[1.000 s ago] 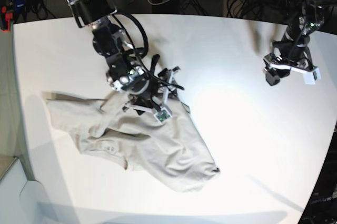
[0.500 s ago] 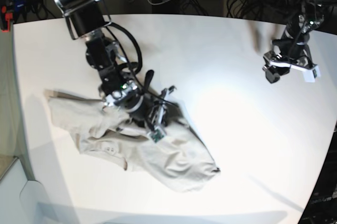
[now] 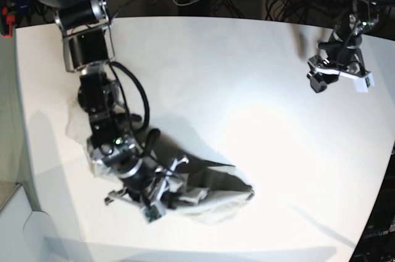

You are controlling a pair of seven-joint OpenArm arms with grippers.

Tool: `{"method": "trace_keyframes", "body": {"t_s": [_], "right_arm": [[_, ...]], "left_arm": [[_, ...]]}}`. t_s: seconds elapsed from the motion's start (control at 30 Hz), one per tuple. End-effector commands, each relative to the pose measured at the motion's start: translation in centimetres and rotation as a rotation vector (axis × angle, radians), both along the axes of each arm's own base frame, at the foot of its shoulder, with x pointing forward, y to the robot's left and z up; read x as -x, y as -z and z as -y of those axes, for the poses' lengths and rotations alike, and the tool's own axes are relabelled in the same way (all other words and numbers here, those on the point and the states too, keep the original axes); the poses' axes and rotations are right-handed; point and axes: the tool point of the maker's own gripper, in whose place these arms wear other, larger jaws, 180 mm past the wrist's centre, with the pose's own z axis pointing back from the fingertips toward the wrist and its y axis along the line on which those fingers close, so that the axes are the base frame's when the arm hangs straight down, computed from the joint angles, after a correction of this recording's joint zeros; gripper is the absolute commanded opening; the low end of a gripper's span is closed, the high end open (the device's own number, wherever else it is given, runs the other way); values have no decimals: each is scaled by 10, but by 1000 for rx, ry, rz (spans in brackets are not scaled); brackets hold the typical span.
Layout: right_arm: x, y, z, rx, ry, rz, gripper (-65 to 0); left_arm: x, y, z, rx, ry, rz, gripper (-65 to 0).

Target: Layout the t-shirt on the table in an organized manner, then fold the t-shirt properly

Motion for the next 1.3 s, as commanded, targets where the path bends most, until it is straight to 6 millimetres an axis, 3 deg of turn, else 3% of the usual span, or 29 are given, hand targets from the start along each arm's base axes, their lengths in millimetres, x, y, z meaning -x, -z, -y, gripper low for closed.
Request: {"method": "trace_keyframes", "body": {"t_s": [0.0, 0.07, 0.2, 0.3, 0.47, 0.63, 0.8, 0.93, 1.1, 1.27], "right_arm": [[-8, -35, -3, -14, -22, 84, -630], [-6, -48, -2, -7, -15, 101, -630], [7, -65, -18, 48, -107, 122, -630], [11, -63, -25, 77, -145, 107, -630], [-3, -36, -16, 92, -124, 22, -606], [-19, -30, 2, 102, -99, 12, -597], [-48, -39, 48, 24, 30, -5, -584], [-66, -31, 73, -7, 95, -68, -484], [-68, -4, 89, 8, 122, -152, -365], [-67, -7, 100, 20, 139, -142, -360]], "left_arm": [[-3, -10, -2, -9, 3, 35, -378], [-2, -9, -3, -10, 3, 31, -378], [-1, -9, -2, -9, 3, 30, -381], [-2, -9, -3, -10, 3, 33, -381], [-3, -10, -2, -9, 4, 35, -381], [-2, -9, -2, -9, 4, 30, -381], [-2, -9, -2, -9, 3, 31, -381], [-2, -9, -2, -9, 3, 31, -381], [-1, -9, -2, -9, 3, 30, -381], [-1, -9, -2, -9, 4, 29, -381]]}}
